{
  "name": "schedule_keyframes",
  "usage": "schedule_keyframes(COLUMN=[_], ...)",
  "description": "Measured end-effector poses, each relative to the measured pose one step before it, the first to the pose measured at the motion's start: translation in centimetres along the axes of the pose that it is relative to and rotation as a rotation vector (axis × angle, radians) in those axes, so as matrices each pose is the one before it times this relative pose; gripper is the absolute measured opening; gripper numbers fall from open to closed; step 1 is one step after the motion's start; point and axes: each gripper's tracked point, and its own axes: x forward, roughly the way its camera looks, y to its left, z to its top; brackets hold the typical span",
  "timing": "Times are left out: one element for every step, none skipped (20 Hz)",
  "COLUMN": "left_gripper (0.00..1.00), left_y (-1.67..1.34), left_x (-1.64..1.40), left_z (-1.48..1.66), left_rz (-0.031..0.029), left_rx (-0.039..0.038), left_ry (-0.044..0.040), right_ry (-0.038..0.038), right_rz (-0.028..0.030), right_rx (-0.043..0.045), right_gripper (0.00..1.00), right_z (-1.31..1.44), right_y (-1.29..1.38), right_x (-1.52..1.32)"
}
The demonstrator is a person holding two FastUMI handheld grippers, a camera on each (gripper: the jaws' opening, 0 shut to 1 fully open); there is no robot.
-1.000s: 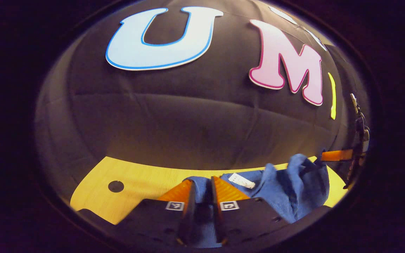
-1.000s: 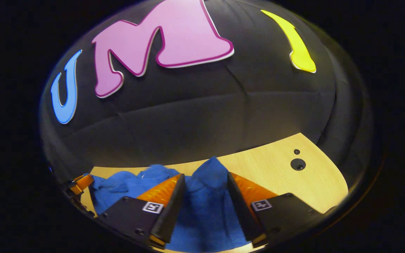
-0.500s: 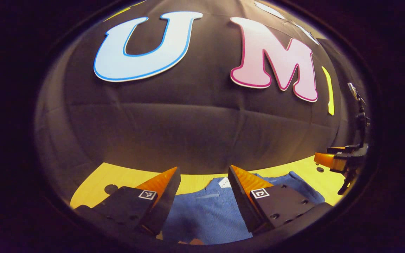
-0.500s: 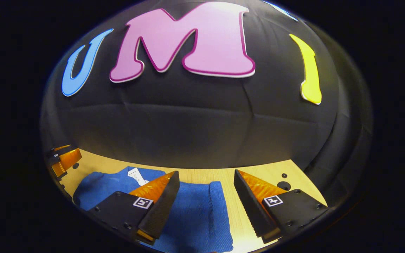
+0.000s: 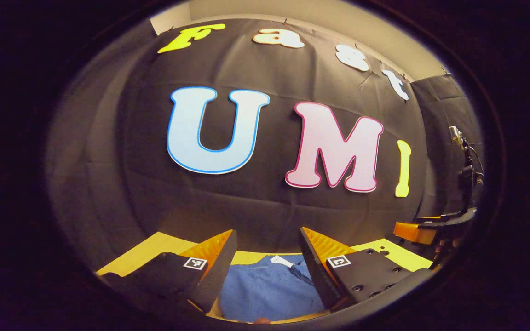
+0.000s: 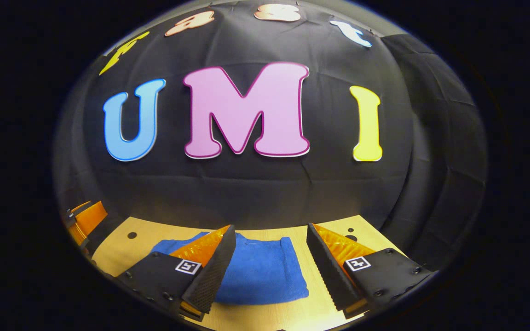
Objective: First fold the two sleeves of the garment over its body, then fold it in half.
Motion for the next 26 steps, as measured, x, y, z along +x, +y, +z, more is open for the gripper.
schedule_keyframes(left_gripper=[0.77, 0.76, 0.77, 0.76, 0.76, 0.77, 0.76, 0.77, 0.74, 0.76, 0.76, 0.76, 0.77, 0.76, 0.75, 0.76, 0.76, 0.76, 0.76, 0.76, 0.76, 0.76, 0.76, 0.76, 0.76, 0.76], left_y=[-0.335, -0.266, -0.183, -0.216, -0.093, -0.06, -0.311, -0.211, -0.5, -0.557, -0.385, -0.005, 0.457, 0.239, -0.314, -0.087, 0.23, 0.108, 0.245, 0.112, -0.098, -0.054, -0.113, -0.365, -0.413, -0.301], left_x=[-2.291, -2.422, -2.37, -2.533, -1.863, -1.873, -1.9, -2.039, -2.058, -1.697, -2.033, -1.787, -1.405, -1.302, -0.414, -0.864, -0.544, -0.455, -0.204, 0.102, 0.012, 0.16, 0.222, 0.053, -0.001, -0.039], left_z=[0.565, 0.884, 0.608, 0.844, 0.305, 0.142, 0.331, 0.276, 0.312, -0.145, -0.322, -0.272, -0.366, -0.512, -0.291, -0.262, -0.149, 0.096, 0.258, 0.263, 0.132, 0.484, 0.503, 0.436, 0.139, 0.226], left_rz=[0.00616, 0.00225, 0.00067, 0.00247, 0.00779, 0.0077, -0.0113, -0.00707, -0.01775, -0.01805, -0.01988, 0.0011, 0.0067, 0.01037, 0.0031, 0.00727, 0.00711, 0.00398, 0.00675, 0.00232, 0.001, 0.00511, 0.00018, -0.00389, -0.00369, -0.00294], left_rx=[-0.00206, -0.00399, -0.00275, 0.00331, 0.00762, 0.00233, 0.00705, -0.00221, -0.00899, -0.00518, 0.01101, 0.02506, 0.02422, 0.0109, -0.00376, -0.01205, -0.01228, -0.00488, 0.00128, 0.00819, 0.01289, 0.01285, 0.01169, 0.00775, 0.00555, 0.00327], left_ry=[-0.02775, -0.03183, -0.02454, -0.02038, -0.0061, 0.00759, 0.00797, 0.00003, 0.00526, 0.00999, 0.01815, 0.0144, 0.01428, 0.01962, 0.01652, 0.00994, 0.00661, -0.00333, -0.00643, -0.00233, -0.00251, -0.00944, -0.01029, -0.01155, -0.00762, -0.00436], right_ry=[-0.01375, -0.01278, -0.01676, 0.01305, 0.00618, -0.0024, -0.02957, -0.04306, -0.04808, -0.0377, -0.03176, -0.03096, -0.02978, -0.04641, -0.0545, -0.04902, -0.02024, -0.00326, 0.00179, 0.01456, 0.01805, 0.00315, -0.01411, -0.00734, -0.00508, -0.00475], right_rz=[-0.00062, -0.00905, -0.00565, -0.0061, 0.01017, 0.02801, 0.03762, 0.01899, 0.01178, 0.02153, 0.02823, 0.02038, 0.01527, 0.02169, 0.00452, -0.00305, -0.00198, 0.00617, 0.01486, 0.00808, 0.01223, 0.01064, -0.00364, -0.01564, -0.0126, -0.00854], right_rx=[-0.00116, -0.01084, -0.0368, -0.02488, -0.0188, 0.00273, -0.00962, -0.02068, -0.02455, -0.01024, 0.00058, 0.01486, 0.02218, 0.01448, -0.00133, -0.01621, -0.01812, -0.00621, 0.00183, 0.01662, 0.03297, 0.0412, 0.03716, 0.02145, 0.00439, -0.01458], right_gripper=[0.97, 0.97, 0.97, 0.97, 0.97, 0.97, 0.97, 0.97, 0.97, 0.98, 0.99, 0.98, 0.98, 0.98, 0.98, 0.98, 0.98, 0.98, 0.98, 0.98, 0.98, 0.98, 0.98, 0.98, 0.98, 0.98], right_z=[0.341, 0.161, 0.193, -0.332, -0.497, -0.257, 0.357, 0.995, 0.881, 0.873, 0.687, 0.81, 0.541, 0.859, 0.927, 0.728, 0.273, -0.039, -0.167, -0.217, -0.072, 0.256, 0.832, 0.418, 0.169, 0.196], right_y=[0.171, -0.071, -0.202, -0.044, 0.319, 0.995, 1.072, 0.57, 0.271, 0.925, 1.355, 1.036, 0.923, 0.965, 0.463, 0.147, 0.163, 0.509, 0.672, 0.369, 0.439, 0.467, -0.068, -0.523, -0.948, -0.578], right_x=[-2.652, -2.429, -2.144, -2.358, -2.087, -2.158, -1.726, -1.685, -1.685, -1.66, -1.76, -1.551, -1.483, -1.428, -0.861, -0.893, -0.889, -0.872, -0.452, -0.206, -0.081, -0.022, 0.179, 0.02, 0.182, 0.18])
